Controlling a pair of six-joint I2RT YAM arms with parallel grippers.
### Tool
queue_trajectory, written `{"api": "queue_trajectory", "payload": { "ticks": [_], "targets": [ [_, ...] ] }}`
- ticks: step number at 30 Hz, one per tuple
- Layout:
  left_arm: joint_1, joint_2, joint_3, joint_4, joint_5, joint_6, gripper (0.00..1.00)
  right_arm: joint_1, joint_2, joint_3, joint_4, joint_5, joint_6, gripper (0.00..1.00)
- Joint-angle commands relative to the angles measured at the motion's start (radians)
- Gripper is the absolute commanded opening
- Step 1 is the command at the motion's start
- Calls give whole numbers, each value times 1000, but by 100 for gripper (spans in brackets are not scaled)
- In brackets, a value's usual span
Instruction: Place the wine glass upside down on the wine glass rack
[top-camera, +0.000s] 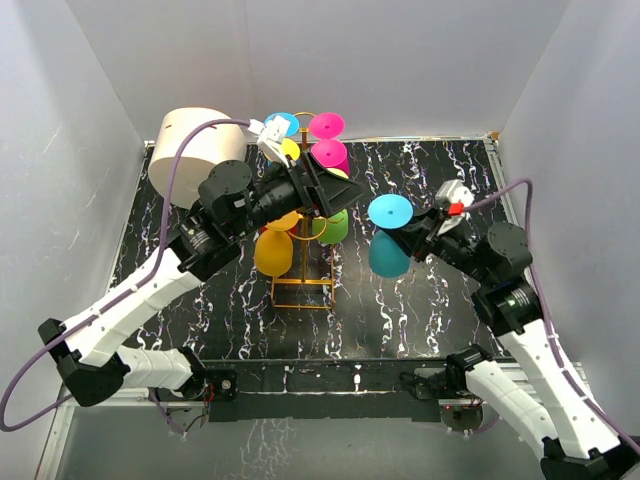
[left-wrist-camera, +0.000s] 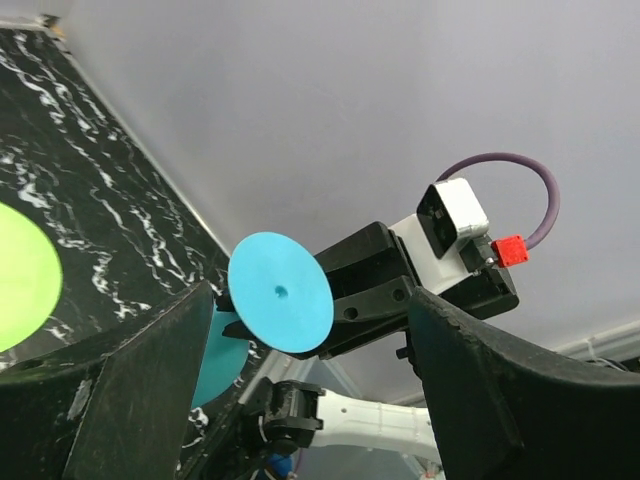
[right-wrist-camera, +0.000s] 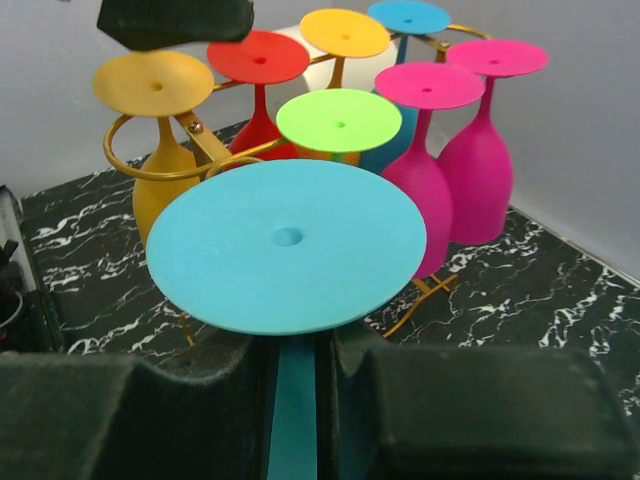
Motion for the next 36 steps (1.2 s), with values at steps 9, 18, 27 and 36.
{"api": "queue_trajectory", "payload": {
  "ticks": [9, 18, 27, 36],
  "targets": [
    [-3, -150, 5, -157, -263, 262, 77, 20, 148, -24, 294, -178, 44, 0],
    [-3, -224, 5, -214, -428, 378, 78, 149, 235, -17, 358, -123, 47, 0],
    [-3, -244, 28, -245, -514, 457, 78, 166, 254, -25, 376, -44, 30, 0],
    [-4, -256, 33, -265, -616, 518, 79, 170, 314, -10, 423, -98, 70, 0]
  ]
}}
